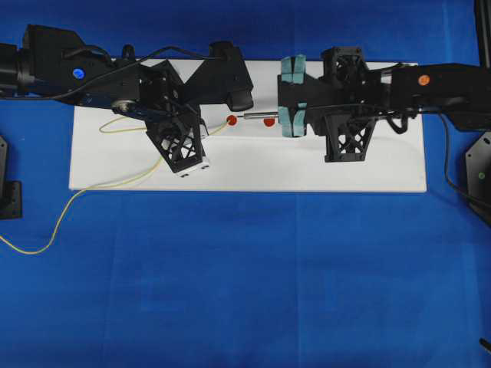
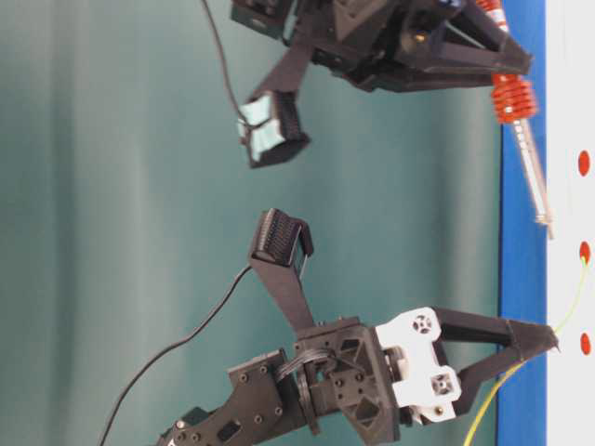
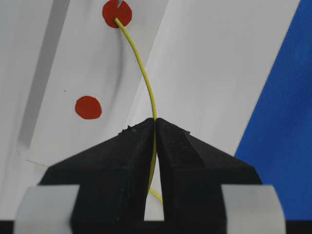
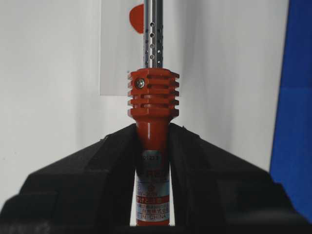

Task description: Touch the tip of the soldering iron to the tip of the solder at the mark.

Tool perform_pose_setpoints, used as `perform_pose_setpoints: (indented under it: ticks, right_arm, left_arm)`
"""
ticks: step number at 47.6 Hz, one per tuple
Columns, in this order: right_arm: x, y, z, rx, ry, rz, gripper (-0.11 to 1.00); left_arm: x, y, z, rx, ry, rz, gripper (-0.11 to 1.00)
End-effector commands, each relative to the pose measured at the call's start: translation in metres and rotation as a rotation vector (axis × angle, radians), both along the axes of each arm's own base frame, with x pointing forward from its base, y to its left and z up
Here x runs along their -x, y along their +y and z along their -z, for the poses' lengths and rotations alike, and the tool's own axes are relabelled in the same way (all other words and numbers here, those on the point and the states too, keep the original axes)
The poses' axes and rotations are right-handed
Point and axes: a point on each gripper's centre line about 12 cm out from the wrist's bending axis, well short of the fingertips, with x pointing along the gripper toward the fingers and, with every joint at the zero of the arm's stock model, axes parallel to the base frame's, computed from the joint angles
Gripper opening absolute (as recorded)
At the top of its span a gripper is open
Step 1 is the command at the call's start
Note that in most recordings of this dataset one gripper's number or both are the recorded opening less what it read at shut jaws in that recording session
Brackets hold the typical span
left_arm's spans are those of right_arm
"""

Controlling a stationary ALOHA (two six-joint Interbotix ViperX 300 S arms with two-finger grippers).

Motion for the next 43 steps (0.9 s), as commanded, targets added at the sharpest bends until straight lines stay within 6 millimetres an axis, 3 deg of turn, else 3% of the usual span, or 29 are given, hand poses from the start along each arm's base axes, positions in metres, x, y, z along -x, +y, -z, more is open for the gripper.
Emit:
perform_pose_setpoints:
  ticks: [1, 43]
  right_arm:
    - [-0.006, -0.001, -0.007, 0.002, -0.028, 0.002, 0.07]
    - [-0.016, -0.003, 0.001, 0.002, -0.007, -0.002, 0.07]
  left_arm:
    - [-0.004, 0.001, -0.012, -0.005, -0.035, -0.001, 0.01]
    - [-0.004, -0.001, -0.012, -0.007, -0.035, 0.005, 0.01]
